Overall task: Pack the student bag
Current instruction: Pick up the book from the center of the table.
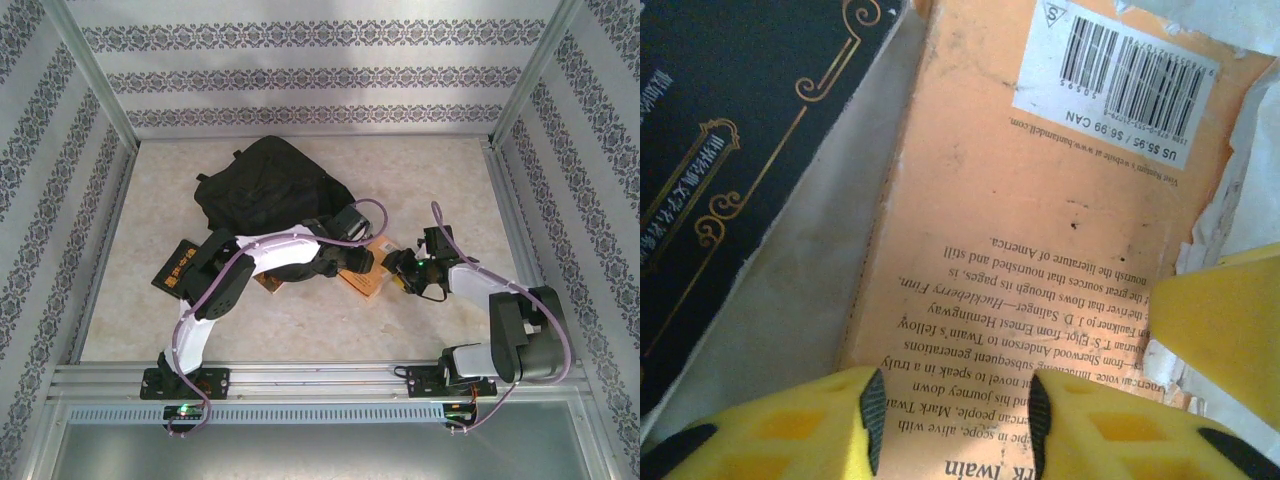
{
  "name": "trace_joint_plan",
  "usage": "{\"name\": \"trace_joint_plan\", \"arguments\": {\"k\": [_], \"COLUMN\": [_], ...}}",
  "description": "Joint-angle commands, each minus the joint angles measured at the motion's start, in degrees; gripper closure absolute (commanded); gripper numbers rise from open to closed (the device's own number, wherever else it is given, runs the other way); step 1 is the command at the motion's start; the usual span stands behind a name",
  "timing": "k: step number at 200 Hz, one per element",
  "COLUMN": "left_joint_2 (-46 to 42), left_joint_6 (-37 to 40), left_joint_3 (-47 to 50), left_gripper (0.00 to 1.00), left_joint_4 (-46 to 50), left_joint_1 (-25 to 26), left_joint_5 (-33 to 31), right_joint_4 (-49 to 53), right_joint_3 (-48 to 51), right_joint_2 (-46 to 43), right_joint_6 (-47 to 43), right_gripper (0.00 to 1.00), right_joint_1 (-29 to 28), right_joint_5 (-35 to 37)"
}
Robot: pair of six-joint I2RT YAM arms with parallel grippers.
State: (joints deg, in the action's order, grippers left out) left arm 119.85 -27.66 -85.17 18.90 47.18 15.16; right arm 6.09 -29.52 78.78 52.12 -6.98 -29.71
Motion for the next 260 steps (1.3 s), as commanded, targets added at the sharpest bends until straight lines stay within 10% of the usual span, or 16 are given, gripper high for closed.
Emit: {"name": "trace_joint_plan", "arguments": {"k": [1, 138, 180, 260], "left_joint_2": [3.0, 4.0, 2.9, -14.9], "left_joint_6": [-1.3, -1.5, -2.3, -1.2], "left_joint_3": [2.3, 2.9, 2.7, -1.9], "left_gripper": [0.61, 0.7, 0.72, 0.47], "left_joint_4": [-2.9, -3.4, -3.2, 4.6], "left_joint_1": [0.0, 0.0, 0.0, -1.5], "left_joint_5": [4.0, 8.4, 9.0, 4.3], "right_joint_4": [-5.3, -9.7, -7.8, 9.8], "right_joint_3": [-0.7, -0.9, -2.5, -7.6], "right_joint_2": [1.7, -1.7, 0.2, -15.2], "right_joint_6": [1.8, 5.2, 3.4, -7.0], "right_gripper": [0.5, 0.58, 0.85, 0.93], "right_joint_1": [-0.8, -2.5, -3.0, -4.1], "right_joint_5": [-3.6, -2.5, 0.1, 12.9]}}
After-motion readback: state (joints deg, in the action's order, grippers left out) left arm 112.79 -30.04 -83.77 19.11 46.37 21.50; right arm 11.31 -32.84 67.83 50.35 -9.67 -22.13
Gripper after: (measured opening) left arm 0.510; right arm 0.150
